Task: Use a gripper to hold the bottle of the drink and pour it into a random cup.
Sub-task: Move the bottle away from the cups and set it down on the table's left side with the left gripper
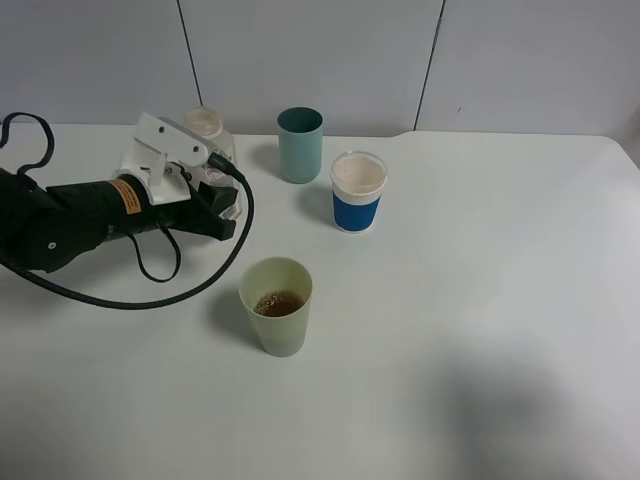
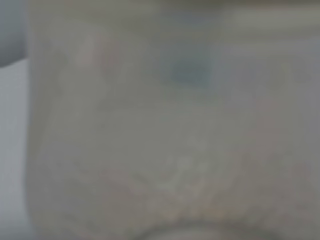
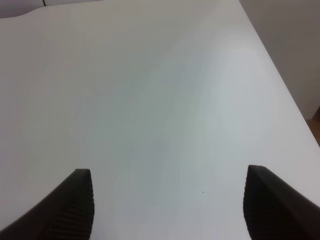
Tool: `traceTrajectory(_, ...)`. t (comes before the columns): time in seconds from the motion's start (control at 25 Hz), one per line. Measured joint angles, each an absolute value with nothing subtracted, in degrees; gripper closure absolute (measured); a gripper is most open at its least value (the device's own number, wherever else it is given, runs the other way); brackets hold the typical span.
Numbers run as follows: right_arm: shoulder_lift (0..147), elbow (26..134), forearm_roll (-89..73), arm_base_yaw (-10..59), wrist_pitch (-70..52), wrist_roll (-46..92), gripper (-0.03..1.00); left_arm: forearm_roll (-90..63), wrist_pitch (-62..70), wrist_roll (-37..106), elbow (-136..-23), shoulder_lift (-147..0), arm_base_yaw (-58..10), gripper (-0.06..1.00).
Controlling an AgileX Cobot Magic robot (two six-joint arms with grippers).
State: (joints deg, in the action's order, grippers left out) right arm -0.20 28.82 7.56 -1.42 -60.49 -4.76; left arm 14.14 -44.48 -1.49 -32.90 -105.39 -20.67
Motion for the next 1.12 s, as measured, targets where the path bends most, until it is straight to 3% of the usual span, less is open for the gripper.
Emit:
traceTrajectory(0.44,-0.2,28.82,7.56,-1.42,-60.49,-4.76,0.33,18.7,-49.78,3.91,-32.84,-111.45,-20.67,0.58)
traceTrajectory(1.12,-0.2,28.82,7.56,-1.42,-60.49,-4.76,0.33,23.08,-53.56,-3.43,-32.64,-115.26,-20.62,0.58)
